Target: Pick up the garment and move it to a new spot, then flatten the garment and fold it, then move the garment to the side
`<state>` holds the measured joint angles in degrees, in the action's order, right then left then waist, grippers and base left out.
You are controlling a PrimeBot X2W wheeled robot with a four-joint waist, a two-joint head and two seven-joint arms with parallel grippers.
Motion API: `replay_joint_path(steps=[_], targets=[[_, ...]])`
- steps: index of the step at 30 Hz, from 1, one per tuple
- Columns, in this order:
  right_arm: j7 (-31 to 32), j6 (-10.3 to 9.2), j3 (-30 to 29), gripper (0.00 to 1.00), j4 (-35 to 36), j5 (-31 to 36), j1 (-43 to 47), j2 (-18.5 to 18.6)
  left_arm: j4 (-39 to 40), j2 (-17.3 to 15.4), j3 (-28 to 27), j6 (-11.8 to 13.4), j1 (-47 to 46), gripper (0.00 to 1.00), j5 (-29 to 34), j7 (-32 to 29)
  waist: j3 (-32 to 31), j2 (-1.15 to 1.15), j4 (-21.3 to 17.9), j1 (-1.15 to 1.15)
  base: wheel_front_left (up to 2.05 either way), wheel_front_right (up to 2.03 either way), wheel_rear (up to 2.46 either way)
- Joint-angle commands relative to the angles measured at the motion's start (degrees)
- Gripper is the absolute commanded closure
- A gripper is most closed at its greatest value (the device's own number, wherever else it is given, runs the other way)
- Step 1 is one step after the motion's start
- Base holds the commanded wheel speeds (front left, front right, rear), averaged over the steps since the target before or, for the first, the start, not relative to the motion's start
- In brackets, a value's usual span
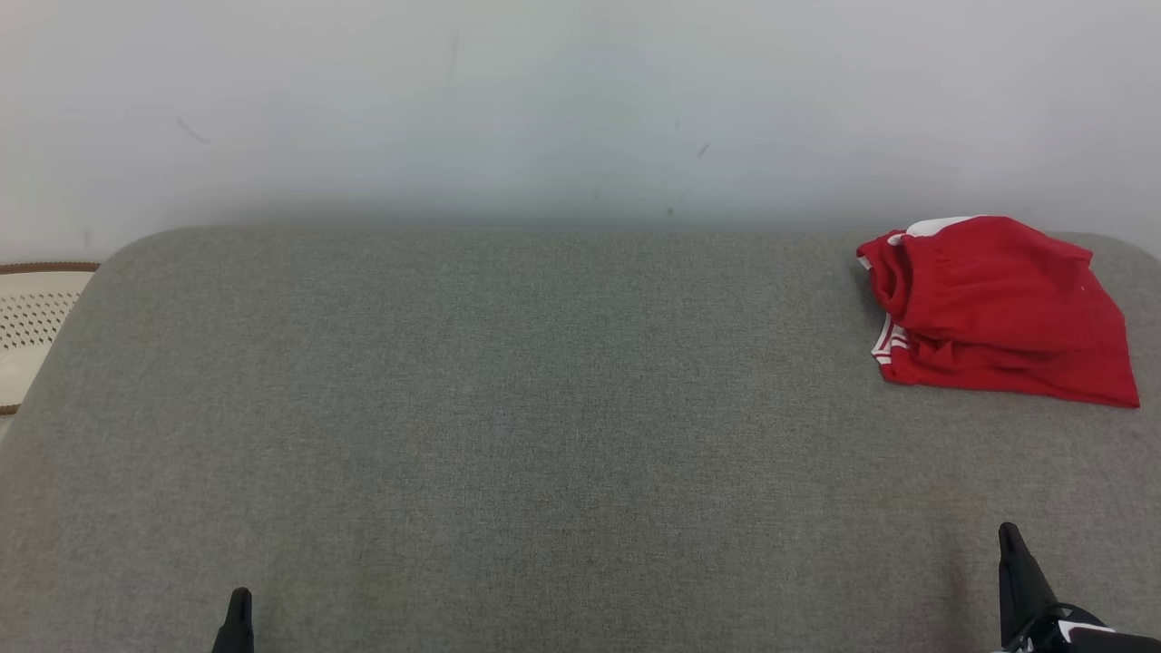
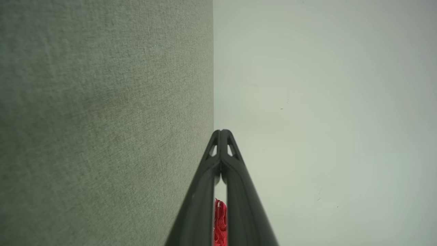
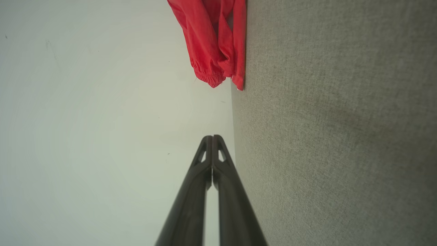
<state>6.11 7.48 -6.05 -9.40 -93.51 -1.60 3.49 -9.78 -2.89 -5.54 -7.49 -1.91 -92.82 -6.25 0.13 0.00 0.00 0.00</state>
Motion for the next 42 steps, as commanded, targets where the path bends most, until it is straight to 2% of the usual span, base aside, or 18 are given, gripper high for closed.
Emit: replay_joint_path(steps=[1, 42], targets=[[0.28, 0.02, -0.07, 1.00, -0.11, 0.14, 0.01, -0.11, -0.21, 0.05, -0.24, -0.19, -0.25, 1.00, -0.16, -0.05, 0.00, 0.00, 0.00, 0.00, 0.00, 0.00, 0.00], [0.43, 0.02, -0.39, 1.00, -0.12, 0.40, -0.03, -0.34, -0.20, 0.05, -0.23, -0.19, -0.25, 1.00, -0.17, -0.04, 0.00, 0.00, 0.00, 0.00, 0.00, 0.00, 0.00]])
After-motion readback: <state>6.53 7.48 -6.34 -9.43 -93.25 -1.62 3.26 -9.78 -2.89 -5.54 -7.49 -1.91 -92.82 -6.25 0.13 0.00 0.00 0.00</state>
